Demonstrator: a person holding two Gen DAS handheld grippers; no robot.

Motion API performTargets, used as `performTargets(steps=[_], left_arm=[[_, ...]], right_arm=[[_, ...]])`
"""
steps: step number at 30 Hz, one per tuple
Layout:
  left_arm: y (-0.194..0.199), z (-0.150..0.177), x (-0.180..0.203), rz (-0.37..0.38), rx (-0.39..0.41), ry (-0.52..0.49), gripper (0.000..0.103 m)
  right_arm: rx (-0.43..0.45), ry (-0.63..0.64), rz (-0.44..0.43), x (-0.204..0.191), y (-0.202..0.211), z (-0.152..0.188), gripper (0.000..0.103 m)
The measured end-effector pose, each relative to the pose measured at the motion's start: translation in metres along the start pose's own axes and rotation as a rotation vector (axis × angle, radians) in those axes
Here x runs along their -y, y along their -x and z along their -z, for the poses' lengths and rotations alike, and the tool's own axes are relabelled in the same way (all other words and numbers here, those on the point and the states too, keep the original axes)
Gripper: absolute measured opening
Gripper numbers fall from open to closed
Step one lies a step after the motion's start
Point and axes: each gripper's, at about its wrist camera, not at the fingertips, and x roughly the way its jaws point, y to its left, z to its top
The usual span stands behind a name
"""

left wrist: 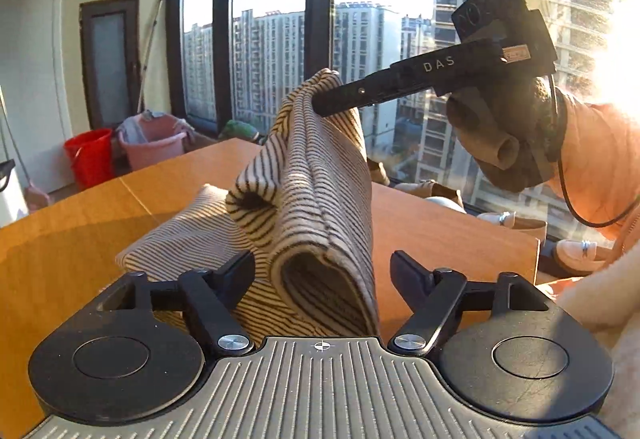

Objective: Fold clothes

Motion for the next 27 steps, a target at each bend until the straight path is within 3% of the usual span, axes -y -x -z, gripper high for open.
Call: performTargets(steps=[4,6,13,16,17,18,23,27], left_arm=[[-0.015,-0.005,-0.014,0.049,0.002,0.105,0.049],[-0.015,-0.006,-0.017,0.058,0.009,0.114,0.043],[-0.01,-0.002,-0.033,0.033,0.015,0.191,0.034],[-0.008,-0.001,-0.038,0.035,0.009,0.225,0.033],[-0.006,0.0,-0.038,0.043,0.007,0.223,0.032],[-0.002,0.0,-0.036,0.055,0.01,0.214,0.031],[0.025,0.0,-0.023,0.115,0.023,0.172,0.031],[0.06,-0.002,-0.015,0.197,0.084,0.21,0.031]], right_arm=[[0.013,0.033,0.011,0.004,0.001,0.016,0.03],[0.019,0.016,-0.01,0.011,0.001,0.019,0.054],[0.027,0.017,-0.079,0.029,-0.017,0.024,0.076],[0.03,0.012,-0.079,0.028,-0.03,0.028,0.067],[0.02,0.011,-0.076,0.023,-0.032,0.029,0.051],[0.001,0.021,-0.063,0.015,-0.032,0.028,0.042],[-0.055,0.079,-0.061,-0.027,-0.001,0.021,0.033],[-0.033,0.045,-0.134,-0.046,0.042,0.016,0.032]])
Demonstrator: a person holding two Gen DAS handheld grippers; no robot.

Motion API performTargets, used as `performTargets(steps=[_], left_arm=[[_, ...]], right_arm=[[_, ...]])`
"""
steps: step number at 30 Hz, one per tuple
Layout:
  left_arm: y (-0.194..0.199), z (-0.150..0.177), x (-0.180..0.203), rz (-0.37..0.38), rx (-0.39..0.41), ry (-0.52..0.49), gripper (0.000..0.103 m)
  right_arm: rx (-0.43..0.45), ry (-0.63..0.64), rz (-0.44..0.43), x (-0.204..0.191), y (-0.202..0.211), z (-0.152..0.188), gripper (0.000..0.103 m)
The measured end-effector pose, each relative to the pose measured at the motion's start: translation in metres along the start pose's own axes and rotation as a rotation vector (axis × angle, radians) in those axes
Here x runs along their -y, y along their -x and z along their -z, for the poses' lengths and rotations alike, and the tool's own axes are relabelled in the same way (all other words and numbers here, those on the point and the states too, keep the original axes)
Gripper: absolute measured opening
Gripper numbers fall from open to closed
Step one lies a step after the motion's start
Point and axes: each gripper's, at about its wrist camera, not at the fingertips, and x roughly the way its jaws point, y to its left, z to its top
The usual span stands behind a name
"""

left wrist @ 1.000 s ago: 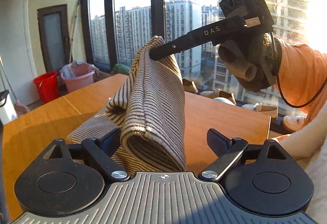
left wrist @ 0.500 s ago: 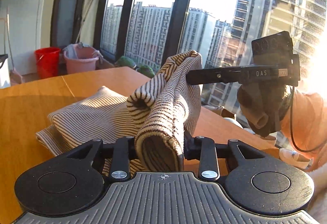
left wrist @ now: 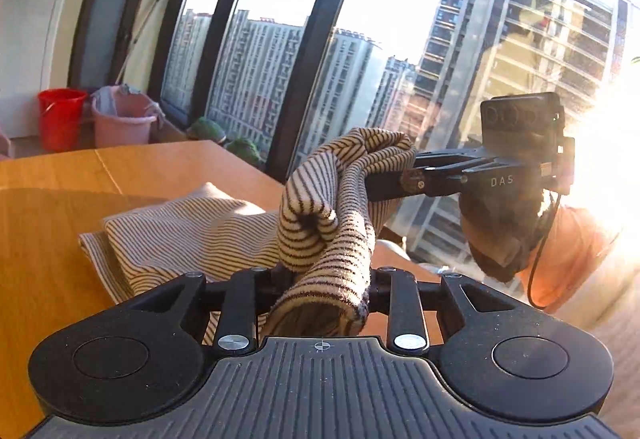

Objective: Fold clothes

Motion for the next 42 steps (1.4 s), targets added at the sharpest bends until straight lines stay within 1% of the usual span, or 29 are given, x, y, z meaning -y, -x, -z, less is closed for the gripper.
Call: performTargets(steps=[2,4,6,9,11,13,15,17,19,20,21,24,25,27,30,31,33,35,36,37,39,41,42], left_arm=[[0.013,-0.005,0.009,0.04,0.032,0.003,0.031],[0.019,-0.009,0.014,0.067,0.053,0.0,0.031],[0.01,-0.015,0.012,0.05,0.054,-0.018,0.031],[-0.013,-0.02,-0.004,0.017,0.039,0.015,0.032],[-0.03,-0.022,-0.019,-0.024,0.023,0.045,0.035],[-0.046,-0.025,-0.038,-0.078,0.005,0.084,0.042],[-0.058,-0.023,-0.056,-0.149,-0.001,0.113,0.058],[-0.069,-0.021,-0.074,-0.221,-0.006,0.142,0.059],[-0.067,-0.019,-0.088,-0.29,-0.001,0.175,0.059],[-0.063,-0.019,-0.094,-0.323,0.004,0.189,0.061],[-0.053,-0.027,-0.101,-0.341,0.013,0.2,0.067],[-0.032,-0.036,-0.09,-0.326,0.068,0.173,0.08],[-0.028,-0.04,-0.083,-0.308,0.082,0.148,0.083],[-0.027,-0.047,-0.061,-0.246,0.11,0.063,0.091],[-0.041,-0.049,-0.031,-0.103,0.082,-0.023,0.097],[-0.052,-0.047,-0.024,-0.089,0.062,-0.042,0.097],[-0.068,-0.04,-0.019,-0.131,-0.008,-0.084,0.097],[-0.084,-0.029,-0.034,-0.187,-0.075,-0.036,0.097],[-0.092,-0.023,-0.042,-0.215,-0.108,-0.011,0.098],[-0.093,-0.021,-0.048,-0.209,-0.112,0.017,0.098],[-0.092,-0.019,-0.052,-0.203,-0.108,0.041,0.098],[-0.091,-0.019,-0.052,-0.204,-0.107,0.041,0.098],[-0.09,-0.018,-0.054,-0.201,-0.105,0.047,0.098]], right_arm=[[0.032,-0.026,-0.041,-0.006,0.018,-0.004,0.032],[0.061,-0.042,-0.053,-0.008,0.029,-0.01,0.032],[0.075,-0.054,-0.027,-0.001,0.026,-0.015,0.032],[0.064,-0.107,0.033,0.024,0.004,-0.019,0.032],[0.051,-0.14,0.073,0.044,-0.016,-0.02,0.032],[0.034,-0.178,0.114,0.064,-0.037,-0.02,0.032],[0.01,-0.217,0.169,0.084,-0.062,-0.017,0.032],[-0.017,-0.25,0.225,0.102,-0.085,-0.012,0.032],[-0.036,-0.294,0.251,0.118,-0.103,-0.006,0.032],[-0.039,-0.318,0.247,0.125,-0.109,-0.003,0.033],[-0.04,-0.336,0.245,0.13,-0.113,-0.001,0.034],[-0.055,-0.32,0.256,0.132,-0.125,-0.002,0.036],[-0.063,-0.307,0.263,0.131,-0.129,-0.003,0.036],[-0.075,-0.261,0.273,0.124,-0.137,-0.006,0.036],[-0.074,-0.197,0.257,0.109,-0.142,-0.009,0.036],[-0.072,-0.188,0.244,0.106,-0.143,-0.011,0.036],[-0.07,-0.177,0.225,0.102,-0.141,-0.013,0.038],[-0.071,-0.158,0.223,0.1,-0.137,-0.014,0.041],[-0.071,-0.15,0.221,0.1,-0.134,-0.015,0.044],[-0.067,-0.148,0.217,0.099,-0.13,-0.015,0.048],[-0.039,-0.146,0.212,0.097,-0.116,-0.016,0.067],[-0.014,-0.146,0.202,0.096,-0.103,-0.013,0.072],[-0.01,-0.147,0.204,0.096,-0.098,-0.01,0.072]])
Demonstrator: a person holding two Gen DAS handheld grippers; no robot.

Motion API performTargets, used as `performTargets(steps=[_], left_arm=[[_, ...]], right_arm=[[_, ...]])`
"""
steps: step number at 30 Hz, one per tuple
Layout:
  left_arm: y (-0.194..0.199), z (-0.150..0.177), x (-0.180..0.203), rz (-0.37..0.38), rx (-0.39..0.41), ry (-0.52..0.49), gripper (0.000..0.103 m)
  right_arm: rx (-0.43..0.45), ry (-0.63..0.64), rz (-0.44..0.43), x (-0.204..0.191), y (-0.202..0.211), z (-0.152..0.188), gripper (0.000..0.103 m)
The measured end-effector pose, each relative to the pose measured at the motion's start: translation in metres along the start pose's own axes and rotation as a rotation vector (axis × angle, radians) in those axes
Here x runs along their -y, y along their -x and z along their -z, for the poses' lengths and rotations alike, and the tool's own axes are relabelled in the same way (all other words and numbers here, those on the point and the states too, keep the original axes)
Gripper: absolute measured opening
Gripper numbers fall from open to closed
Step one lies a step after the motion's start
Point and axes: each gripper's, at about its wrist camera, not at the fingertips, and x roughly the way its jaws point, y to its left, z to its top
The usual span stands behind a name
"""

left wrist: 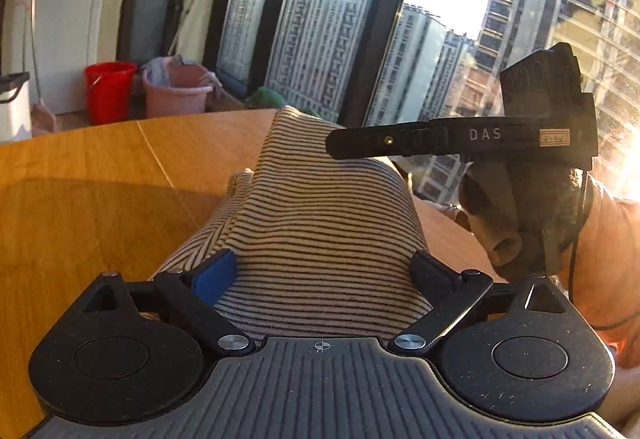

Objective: Fold clothes

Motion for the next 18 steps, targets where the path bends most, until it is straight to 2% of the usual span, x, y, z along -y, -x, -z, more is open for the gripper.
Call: performTargets(steps=[1,2,3,5,10,12,15,17,18], left_arm=[[0.0,0.001,-0.002,0.003,0.001,0.006,0.098],[0.002,0.001,-0.004,0.007,0.006,0.017,0.098],[0.004,0.001,-0.006,0.011,0.011,0.027,0.098],[0.007,0.001,-0.008,0.012,0.021,0.039,0.097],[0.029,-0.011,0.006,0.017,0.086,-0.054,0.099],[0.036,-0.016,0.012,0.017,0.109,-0.114,0.102],[0.028,-0.018,0.004,-0.032,0.065,-0.113,0.102],[0.016,-0.015,-0.008,-0.075,0.014,-0.088,0.103],[0.014,-0.011,-0.013,-0.07,-0.004,-0.06,0.103]], right_arm=[[0.004,-0.002,0.001,0.001,0.004,0.003,0.071],[0.009,-0.003,0.002,0.002,0.008,0.005,0.062],[0.013,-0.005,0.003,0.003,0.013,0.008,0.049],[0.013,-0.009,-0.003,0.002,0.014,0.011,0.035],[0.025,0.049,0.015,-0.011,0.001,-0.005,0.029],[-0.013,0.066,0.046,-0.012,-0.019,-0.007,0.029],[-0.09,0.053,0.077,-0.005,-0.053,0.001,0.029],[-0.09,0.02,0.067,-0.001,-0.06,0.002,0.03],[-0.084,0.008,0.066,-0.001,-0.059,0.001,0.032]])
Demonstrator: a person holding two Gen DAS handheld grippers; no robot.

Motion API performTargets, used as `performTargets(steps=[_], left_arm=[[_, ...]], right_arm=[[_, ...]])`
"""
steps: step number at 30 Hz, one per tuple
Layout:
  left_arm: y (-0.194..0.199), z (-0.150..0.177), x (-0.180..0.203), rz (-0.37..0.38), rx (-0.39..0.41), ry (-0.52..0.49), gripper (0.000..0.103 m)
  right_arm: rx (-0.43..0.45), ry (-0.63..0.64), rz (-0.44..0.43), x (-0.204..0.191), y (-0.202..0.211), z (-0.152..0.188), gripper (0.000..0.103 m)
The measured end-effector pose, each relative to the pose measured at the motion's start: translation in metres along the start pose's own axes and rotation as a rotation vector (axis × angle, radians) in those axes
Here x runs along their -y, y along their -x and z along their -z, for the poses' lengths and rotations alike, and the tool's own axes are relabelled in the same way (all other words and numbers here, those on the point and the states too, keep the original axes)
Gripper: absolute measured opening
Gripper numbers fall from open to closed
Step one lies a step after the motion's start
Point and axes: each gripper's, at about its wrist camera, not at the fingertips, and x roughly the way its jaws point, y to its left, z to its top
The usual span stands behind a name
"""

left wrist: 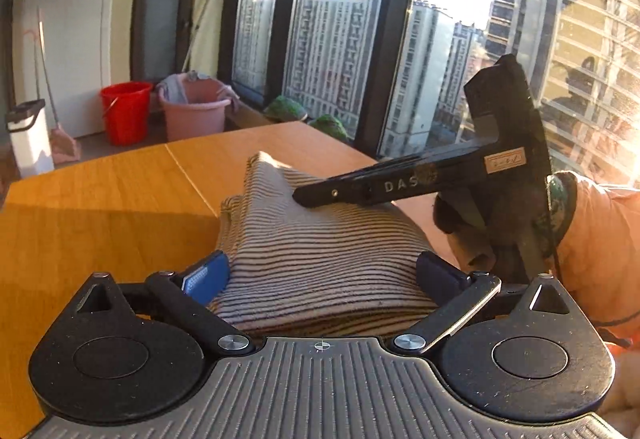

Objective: Fold clothes

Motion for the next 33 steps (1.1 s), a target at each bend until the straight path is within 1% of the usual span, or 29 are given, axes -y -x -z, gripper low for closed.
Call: performTargets(steps=[1,2,3,4,5,6,8,11,13,14,15,18,20,23,25,26,28,33], left_arm=[[-0.003,0.004,-0.005,0.008,-0.018,0.028,0.103],[-0.006,0.007,-0.01,0.004,-0.029,0.057,0.103],[-0.008,0.008,-0.013,-0.015,-0.038,0.073,0.103],[-0.011,0.009,-0.016,-0.024,-0.05,0.088,0.103],[-0.006,0.014,-0.02,-0.018,-0.052,0.11,0.103],[-0.005,0.015,-0.022,-0.012,-0.052,0.122,0.103],[-0.006,0.016,-0.023,-0.006,-0.053,0.133,0.103],[-0.004,0.018,-0.024,-0.001,-0.051,0.134,0.103],[-0.005,0.02,-0.025,0.009,-0.05,0.144,0.103],[-0.004,0.021,-0.024,0.01,-0.051,0.151,0.103],[-0.003,0.022,-0.023,0.012,-0.052,0.159,0.103],[-0.001,0.024,-0.014,0.011,-0.058,0.185,0.103],[0.0,0.025,-0.008,0.029,-0.061,0.211,0.103],[-0.001,0.025,0.009,0.081,-0.067,0.214,0.103],[-0.009,0.022,0.017,0.117,-0.074,0.194,0.103],[-0.008,0.023,0.024,0.115,-0.072,0.177,0.103],[-0.005,0.022,0.033,0.091,-0.07,0.143,0.103],[-0.006,0.02,0.037,0.058,-0.074,0.125,0.103]], right_arm=[[0.011,-0.001,0.003,-0.001,0.004,-0.001,0.033],[0.03,0.001,0.012,-0.003,0.011,-0.001,0.041],[0.047,-0.003,0.024,-0.004,0.019,-0.002,0.052],[0.062,-0.014,0.03,-0.004,0.027,-0.001,0.059],[0.077,-0.031,0.027,-0.003,0.037,0.001,0.068],[0.085,-0.054,0.016,-0.001,0.045,0.003,0.07],[0.073,-0.138,-0.027,0.006,0.06,0.014,0.072],[0.041,-0.245,-0.053,0.013,0.069,0.031,0.076],[0.031,-0.308,-0.056,0.017,0.066,0.042,0.081],[0.027,-0.339,-0.062,0.019,0.061,0.045,0.087],[0.023,-0.372,-0.069,0.023,0.056,0.048,0.089],[0.005,-0.426,-0.103,0.035,0.045,0.048,0.09],[0.007,-0.412,-0.088,0.039,0.04,0.042,0.091],[0.007,-0.345,-0.019,0.042,0.032,0.027,0.093],[0.003,-0.274,0.041,0.04,0.027,0.019,0.097],[-0.001,-0.235,0.062,0.039,0.025,0.017,0.103],[-0.012,-0.165,0.089,0.036,0.023,0.014,0.103],[0.012,-0.109,0.134,0.022,0.032,0.014,0.103]])
